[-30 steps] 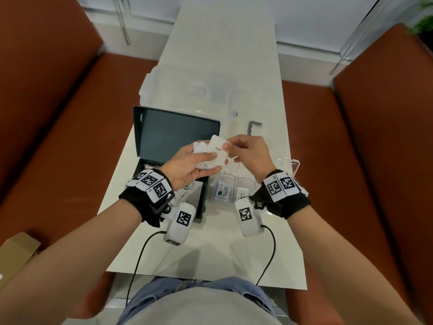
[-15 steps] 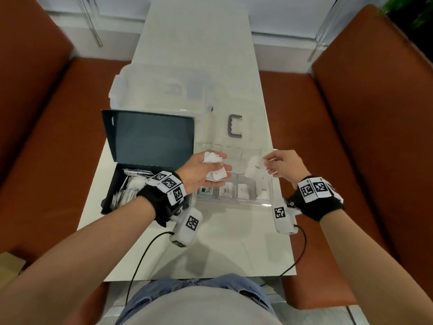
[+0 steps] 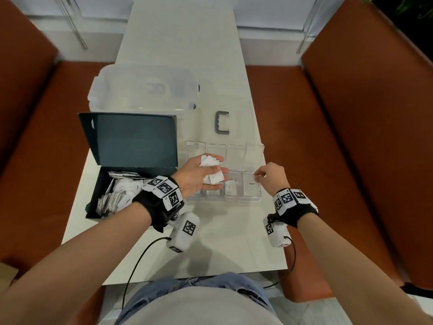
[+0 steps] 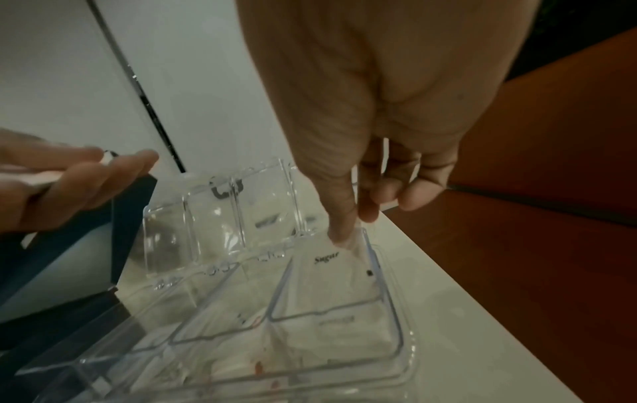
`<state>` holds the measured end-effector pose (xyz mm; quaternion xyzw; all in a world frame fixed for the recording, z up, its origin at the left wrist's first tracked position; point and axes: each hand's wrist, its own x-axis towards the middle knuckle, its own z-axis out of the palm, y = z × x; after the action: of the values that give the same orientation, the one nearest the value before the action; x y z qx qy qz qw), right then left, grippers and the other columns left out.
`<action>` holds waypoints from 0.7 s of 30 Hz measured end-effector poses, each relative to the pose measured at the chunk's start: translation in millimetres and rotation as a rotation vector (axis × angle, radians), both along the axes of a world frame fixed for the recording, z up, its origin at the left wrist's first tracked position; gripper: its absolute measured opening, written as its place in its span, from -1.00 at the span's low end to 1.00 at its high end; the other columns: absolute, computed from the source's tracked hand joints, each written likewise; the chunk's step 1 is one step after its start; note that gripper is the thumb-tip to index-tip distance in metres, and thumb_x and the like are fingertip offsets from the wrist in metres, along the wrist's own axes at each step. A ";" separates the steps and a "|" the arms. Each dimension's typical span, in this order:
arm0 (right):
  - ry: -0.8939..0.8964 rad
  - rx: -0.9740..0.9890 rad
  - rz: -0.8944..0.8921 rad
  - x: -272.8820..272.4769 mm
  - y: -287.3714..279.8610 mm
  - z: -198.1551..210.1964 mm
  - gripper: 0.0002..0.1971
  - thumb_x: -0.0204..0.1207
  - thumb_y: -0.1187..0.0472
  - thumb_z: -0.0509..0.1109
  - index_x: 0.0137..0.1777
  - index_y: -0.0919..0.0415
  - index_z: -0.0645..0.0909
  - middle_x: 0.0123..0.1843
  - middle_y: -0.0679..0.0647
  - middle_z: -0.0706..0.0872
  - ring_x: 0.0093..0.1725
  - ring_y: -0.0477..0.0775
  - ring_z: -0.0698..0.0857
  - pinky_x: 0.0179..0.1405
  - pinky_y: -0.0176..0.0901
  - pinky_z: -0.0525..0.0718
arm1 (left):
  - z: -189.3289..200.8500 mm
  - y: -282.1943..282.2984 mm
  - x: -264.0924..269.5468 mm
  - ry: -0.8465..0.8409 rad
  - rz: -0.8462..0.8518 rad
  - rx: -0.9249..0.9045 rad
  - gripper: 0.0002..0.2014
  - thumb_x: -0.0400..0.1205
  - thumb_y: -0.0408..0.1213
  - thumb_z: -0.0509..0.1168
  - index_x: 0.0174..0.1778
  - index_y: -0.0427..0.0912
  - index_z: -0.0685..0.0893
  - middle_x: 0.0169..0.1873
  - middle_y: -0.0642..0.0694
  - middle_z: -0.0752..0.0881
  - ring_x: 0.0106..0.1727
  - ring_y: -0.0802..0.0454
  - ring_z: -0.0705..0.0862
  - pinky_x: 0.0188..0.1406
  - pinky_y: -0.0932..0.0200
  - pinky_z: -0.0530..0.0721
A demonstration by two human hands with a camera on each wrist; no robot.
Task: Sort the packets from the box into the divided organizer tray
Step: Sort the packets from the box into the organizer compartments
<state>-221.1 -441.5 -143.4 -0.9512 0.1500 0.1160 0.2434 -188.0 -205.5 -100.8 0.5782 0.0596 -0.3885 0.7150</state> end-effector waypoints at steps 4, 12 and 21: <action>-0.034 -0.013 0.106 -5.2 0.2 -2.0 -0.73 0.46 0.27 0.52 0.16 0.16 0.70 0.11 0.08 0.57 0.15 0.14 0.55 0.09 -0.10 0.47 | -1.2 1.3 -1.4 0.010 0.015 -0.006 -0.81 0.67 -0.46 0.29 0.15 -0.17 0.65 0.07 -0.29 0.79 0.05 -0.20 0.80 -0.14 -0.02 0.81; 0.075 -0.191 0.258 -14.4 5.4 -7.2 -0.65 0.47 0.15 0.51 0.24 0.00 0.58 0.21 -0.04 0.62 0.20 0.10 0.46 0.04 -0.01 0.31 | -0.2 5.8 -1.7 0.020 0.058 -0.008 -0.81 0.67 -0.46 0.30 0.16 -0.17 0.65 0.05 -0.29 0.79 0.06 -0.21 0.80 -0.20 0.00 0.80; 0.103 -0.169 0.300 -5.8 11.4 16.0 -0.60 0.51 0.21 0.47 0.33 -0.02 0.54 0.27 -0.03 0.63 0.24 0.09 0.53 0.20 0.06 0.36 | 6.3 5.3 -2.9 0.085 0.106 -0.047 -0.79 0.67 -0.36 0.32 0.22 -0.22 0.62 0.04 -0.29 0.80 0.03 -0.17 0.81 -0.15 -0.02 0.82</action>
<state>-227.0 -430.0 -127.3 -0.9728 0.0280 0.1866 0.1343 -190.9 -200.2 -94.5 0.5401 0.1113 -0.3756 0.7449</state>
